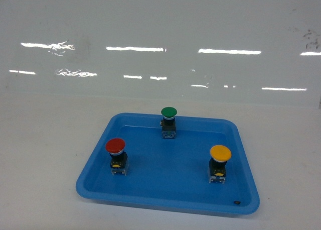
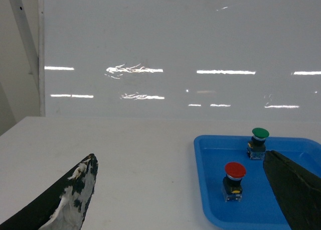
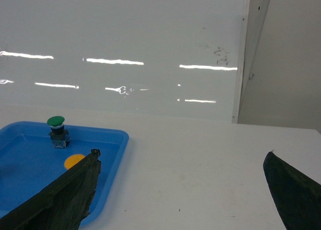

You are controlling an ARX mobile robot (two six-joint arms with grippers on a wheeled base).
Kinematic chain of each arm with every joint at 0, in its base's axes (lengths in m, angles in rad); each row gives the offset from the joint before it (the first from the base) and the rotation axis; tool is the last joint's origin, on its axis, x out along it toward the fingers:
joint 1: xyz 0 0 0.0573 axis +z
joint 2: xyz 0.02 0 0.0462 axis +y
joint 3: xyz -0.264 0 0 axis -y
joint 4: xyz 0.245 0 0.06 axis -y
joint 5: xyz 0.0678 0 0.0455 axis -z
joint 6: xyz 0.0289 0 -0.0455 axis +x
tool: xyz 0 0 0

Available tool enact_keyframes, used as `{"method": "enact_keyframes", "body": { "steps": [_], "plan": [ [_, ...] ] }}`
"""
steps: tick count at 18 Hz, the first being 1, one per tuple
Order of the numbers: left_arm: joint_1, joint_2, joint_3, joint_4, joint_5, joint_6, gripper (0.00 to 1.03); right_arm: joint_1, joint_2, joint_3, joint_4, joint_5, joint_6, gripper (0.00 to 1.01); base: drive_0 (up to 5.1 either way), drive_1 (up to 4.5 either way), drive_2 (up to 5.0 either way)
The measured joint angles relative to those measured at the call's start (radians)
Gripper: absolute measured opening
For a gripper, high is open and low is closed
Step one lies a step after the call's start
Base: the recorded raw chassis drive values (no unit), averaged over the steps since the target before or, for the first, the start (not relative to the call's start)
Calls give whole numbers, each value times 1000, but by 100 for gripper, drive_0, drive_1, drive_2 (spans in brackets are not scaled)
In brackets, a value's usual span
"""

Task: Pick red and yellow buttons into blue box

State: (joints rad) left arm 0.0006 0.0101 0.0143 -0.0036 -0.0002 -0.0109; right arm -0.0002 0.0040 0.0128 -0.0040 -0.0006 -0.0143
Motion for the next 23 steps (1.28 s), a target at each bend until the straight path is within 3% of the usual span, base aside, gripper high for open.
{"method": "enact_keyframes", "body": {
  "steps": [5, 6, 9, 11, 13, 16, 17, 18, 23],
  "plan": [
    [6, 13, 0, 29, 10, 0, 98, 0, 10, 0, 26, 0, 1, 98, 0, 0, 0],
    [26, 81, 0, 156, 42, -3, 98, 2, 74, 0, 128, 0, 2, 98, 0, 0, 0],
    [107, 571, 48, 549, 114, -22, 98, 16, 456, 26, 454, 0, -3, 98, 0, 0, 0],
    [90, 863, 154, 779, 128, -25, 98, 50, 713, 114, 684, 5, -15, 98, 0, 0, 0],
    [72, 1087, 222, 900, 136, -3, 98, 88, 906, 169, 810, 12, -31, 98, 0, 0, 0],
    [68, 1347, 347, 900, 137, 8, 98, 141, 1107, 224, 881, 55, -44, 98, 0, 0, 0],
    [64, 1409, 400, 875, 137, 12, 98, 159, 1175, 260, 894, 49, -51, 98, 0, 0, 0],
    [64, 1443, 429, 867, 120, 21, 98, 169, 1205, 280, 861, 59, -61, 98, 0, 0, 0],
    [64, 1442, 429, 866, 117, 37, 98, 169, 1199, 274, 859, 68, -66, 98, 0, 0, 0]
  ]
}}
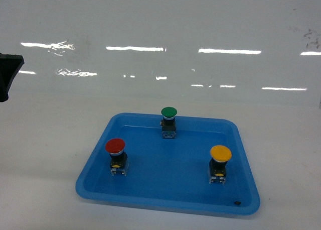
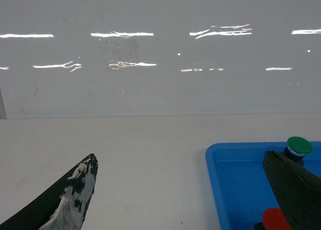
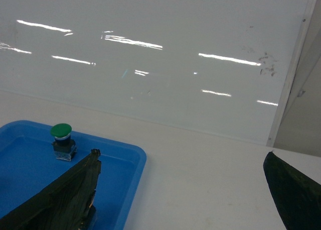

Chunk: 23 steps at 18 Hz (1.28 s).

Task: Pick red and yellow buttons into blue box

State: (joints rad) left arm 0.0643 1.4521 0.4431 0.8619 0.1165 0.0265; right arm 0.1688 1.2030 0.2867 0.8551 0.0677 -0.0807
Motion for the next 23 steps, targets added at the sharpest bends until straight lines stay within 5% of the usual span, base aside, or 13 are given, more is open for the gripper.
{"method": "enact_keyframes", "body": {
  "steps": [7, 14, 20, 23],
  "plan": [
    [-2, 0, 0, 0, 0, 1, 98, 15, 266, 94, 109, -11, 0, 98, 0, 0, 0],
    [-3, 0, 0, 0, 0, 1, 98, 65, 494, 251, 62, -32, -54, 98, 0, 0, 0],
    [-4, 0, 0, 0, 0, 1, 98, 65, 507, 244, 76, -40, -68, 98, 0, 0, 0],
    [-2, 0, 0, 0, -2, 1, 98, 60, 567, 303, 27, -116, -58, 98, 0, 0, 0]
  ]
}}
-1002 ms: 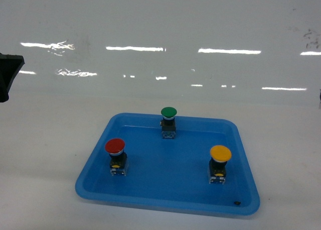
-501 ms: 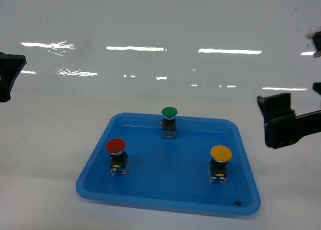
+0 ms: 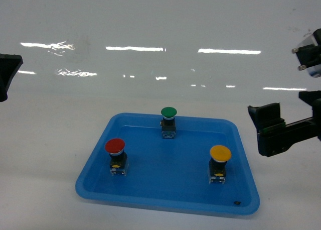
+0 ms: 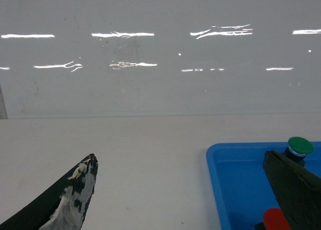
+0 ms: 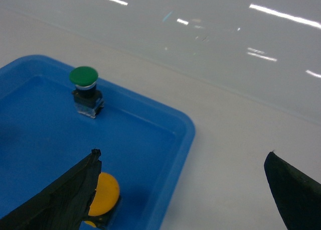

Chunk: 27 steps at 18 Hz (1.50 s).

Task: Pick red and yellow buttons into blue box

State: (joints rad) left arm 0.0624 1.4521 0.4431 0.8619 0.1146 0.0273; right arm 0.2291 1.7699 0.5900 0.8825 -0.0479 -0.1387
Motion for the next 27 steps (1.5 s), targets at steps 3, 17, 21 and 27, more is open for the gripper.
{"method": "enact_keyframes", "body": {
  "steps": [3, 17, 21, 27],
  "plan": [
    [-2, 0, 0, 0, 2, 0, 98, 66, 88, 129, -58, -49, 13, 98, 0, 0, 0],
    [-1, 0, 0, 0, 1, 0, 98, 91, 190, 214, -98, -39, 14, 98, 0, 0, 0],
    [-2, 0, 0, 0, 1, 0, 98, 87, 254, 233, -96, -37, 6, 98, 0, 0, 0],
    [-2, 0, 0, 0, 1, 0, 98, 107, 362, 246, -116, -34, -13, 98, 0, 0, 0]
  ]
}}
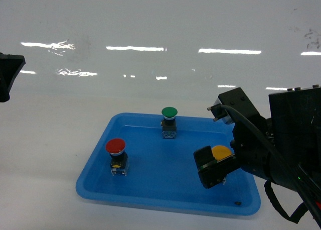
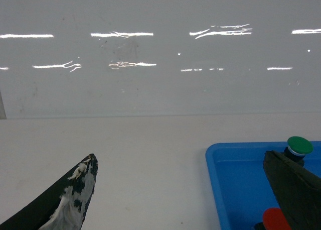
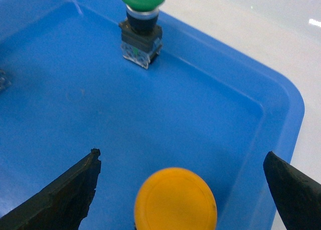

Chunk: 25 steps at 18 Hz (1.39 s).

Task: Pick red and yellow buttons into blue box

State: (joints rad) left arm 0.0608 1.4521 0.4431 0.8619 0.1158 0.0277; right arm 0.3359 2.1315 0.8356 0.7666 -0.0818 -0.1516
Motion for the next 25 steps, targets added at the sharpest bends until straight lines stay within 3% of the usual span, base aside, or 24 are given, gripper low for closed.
{"method": "enact_keyframes", "body": {
  "steps": [12, 25],
  "plan": [
    [0, 0, 0, 0, 0, 0, 98, 24, -12, -5, 6, -22, 9, 98, 0, 0, 0],
    [0, 0, 0, 0, 0, 0, 98, 30, 80, 33, -8, 34, -5, 98, 0, 0, 0]
  ]
}}
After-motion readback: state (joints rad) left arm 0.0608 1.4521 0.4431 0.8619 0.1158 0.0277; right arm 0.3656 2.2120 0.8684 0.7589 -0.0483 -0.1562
